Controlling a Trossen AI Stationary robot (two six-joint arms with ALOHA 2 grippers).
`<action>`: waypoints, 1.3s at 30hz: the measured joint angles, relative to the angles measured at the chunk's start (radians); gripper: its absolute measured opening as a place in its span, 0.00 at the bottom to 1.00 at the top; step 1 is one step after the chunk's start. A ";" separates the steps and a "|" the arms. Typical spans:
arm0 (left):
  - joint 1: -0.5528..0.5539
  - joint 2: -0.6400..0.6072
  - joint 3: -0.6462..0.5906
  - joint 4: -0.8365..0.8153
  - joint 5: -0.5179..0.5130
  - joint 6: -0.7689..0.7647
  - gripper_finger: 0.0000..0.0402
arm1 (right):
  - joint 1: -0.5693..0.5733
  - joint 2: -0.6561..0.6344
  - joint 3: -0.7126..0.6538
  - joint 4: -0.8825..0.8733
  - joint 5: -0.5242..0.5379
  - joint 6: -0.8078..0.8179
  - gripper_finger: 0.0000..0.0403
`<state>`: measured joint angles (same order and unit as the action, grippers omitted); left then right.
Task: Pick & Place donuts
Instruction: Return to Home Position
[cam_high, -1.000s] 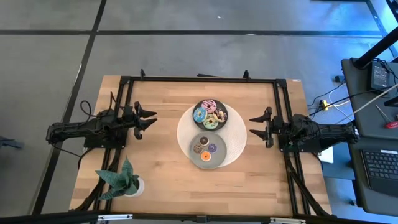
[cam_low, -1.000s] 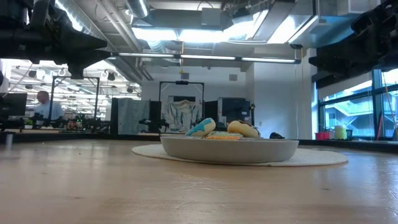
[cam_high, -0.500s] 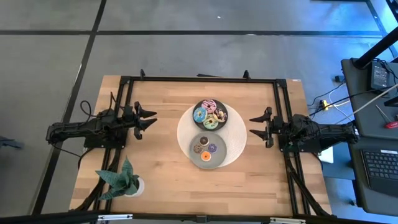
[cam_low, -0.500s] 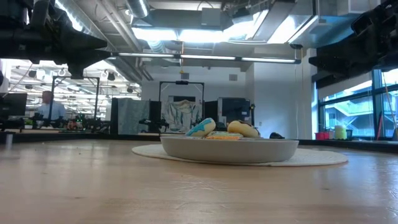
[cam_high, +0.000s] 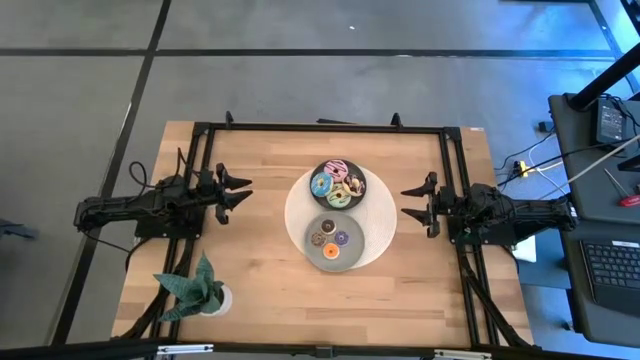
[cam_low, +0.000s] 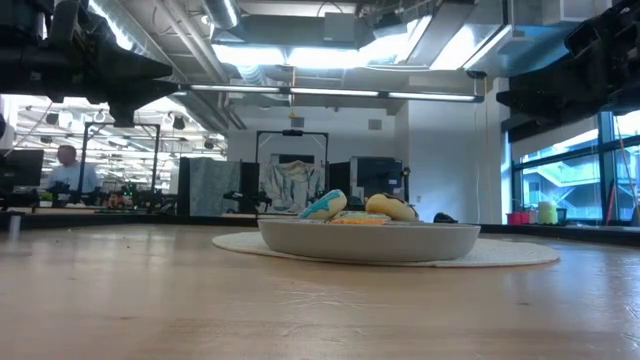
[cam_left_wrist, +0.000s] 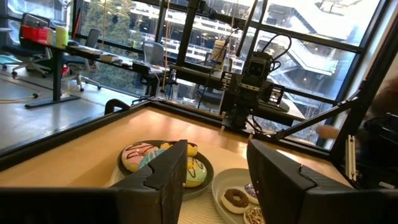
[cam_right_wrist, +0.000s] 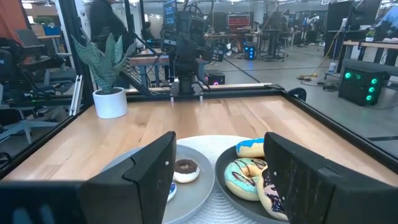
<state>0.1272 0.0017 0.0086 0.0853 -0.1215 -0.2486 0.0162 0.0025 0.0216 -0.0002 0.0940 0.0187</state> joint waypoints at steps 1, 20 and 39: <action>0.000 0.000 0.000 0.000 0.000 0.000 0.41 | 0.000 0.000 0.000 0.000 0.000 0.000 0.61; 0.000 0.000 0.000 0.000 0.000 0.000 0.41 | 0.000 0.000 0.000 -0.001 0.000 0.000 0.61; 0.000 0.000 0.000 0.000 0.000 0.000 0.41 | 0.000 0.000 0.000 -0.001 0.000 0.002 0.61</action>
<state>0.1272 0.0017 0.0086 0.0853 -0.1215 -0.2486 0.0166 0.0027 0.0216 -0.0010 0.0940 0.0204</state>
